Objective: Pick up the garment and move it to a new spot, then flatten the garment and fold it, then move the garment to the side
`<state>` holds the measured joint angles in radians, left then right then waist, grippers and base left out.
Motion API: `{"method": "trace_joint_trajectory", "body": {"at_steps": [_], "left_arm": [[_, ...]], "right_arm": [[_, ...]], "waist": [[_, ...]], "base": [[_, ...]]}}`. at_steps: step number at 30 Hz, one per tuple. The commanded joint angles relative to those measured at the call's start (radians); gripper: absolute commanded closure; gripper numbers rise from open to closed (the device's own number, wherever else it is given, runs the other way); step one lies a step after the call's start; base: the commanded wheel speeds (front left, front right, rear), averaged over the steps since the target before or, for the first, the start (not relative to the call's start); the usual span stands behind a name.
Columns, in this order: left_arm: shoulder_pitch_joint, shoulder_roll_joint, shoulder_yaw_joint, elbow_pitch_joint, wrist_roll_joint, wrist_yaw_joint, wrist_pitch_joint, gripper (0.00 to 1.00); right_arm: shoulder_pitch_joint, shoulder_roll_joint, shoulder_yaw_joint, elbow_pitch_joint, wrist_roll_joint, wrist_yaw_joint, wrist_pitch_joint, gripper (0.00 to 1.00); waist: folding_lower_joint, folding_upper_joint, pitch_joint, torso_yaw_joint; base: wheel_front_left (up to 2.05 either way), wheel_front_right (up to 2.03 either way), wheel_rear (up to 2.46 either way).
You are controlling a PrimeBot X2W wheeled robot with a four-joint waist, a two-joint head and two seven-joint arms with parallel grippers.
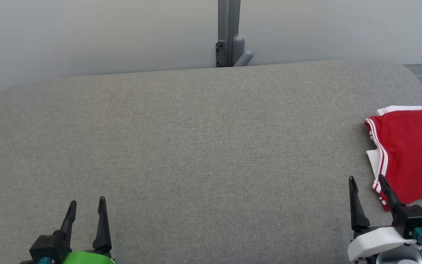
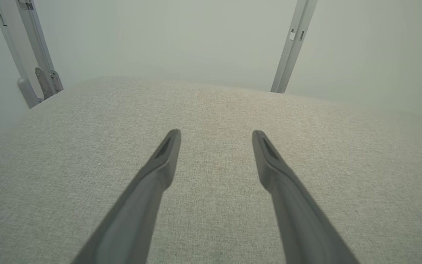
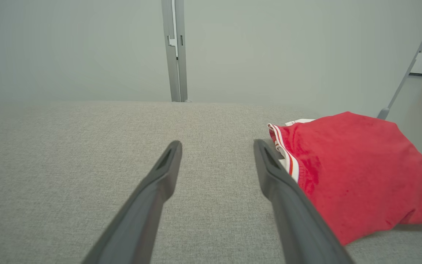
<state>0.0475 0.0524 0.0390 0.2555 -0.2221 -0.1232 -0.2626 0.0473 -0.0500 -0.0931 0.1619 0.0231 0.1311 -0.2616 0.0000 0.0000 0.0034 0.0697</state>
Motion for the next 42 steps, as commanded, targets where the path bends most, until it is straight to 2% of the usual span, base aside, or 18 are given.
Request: {"method": "trace_joint_trajectory", "body": {"at_steps": [1, 41, 42], "left_arm": [[0.0, 0.0, -0.002, 0.003, 0.005, -0.004, -0.003, 0.0], [-0.011, 0.0, -0.001, 0.023, 0.011, -0.007, -0.003, 0.0], [-0.001, -0.002, -0.004, 0.023, 0.003, -0.006, 0.0, 1.0]], "right_arm": [[0.007, -0.001, -0.004, -0.001, -0.004, -0.001, -0.004, 0.0], [-0.011, -0.001, -0.009, 0.029, -0.012, -0.001, -0.004, 0.0], [-0.004, 0.0, -0.01, 0.032, -0.012, 0.0, 0.0, 1.0]], "waist": [[0.0, 0.0, 0.0, -0.003], [0.0, 0.0, 0.0, -0.027], [0.0, 0.0, 0.0, -0.027]], "base": [[0.0, 0.0, 0.0], [0.0, 0.0, 0.0], [0.0, 0.0, 0.0]]}}
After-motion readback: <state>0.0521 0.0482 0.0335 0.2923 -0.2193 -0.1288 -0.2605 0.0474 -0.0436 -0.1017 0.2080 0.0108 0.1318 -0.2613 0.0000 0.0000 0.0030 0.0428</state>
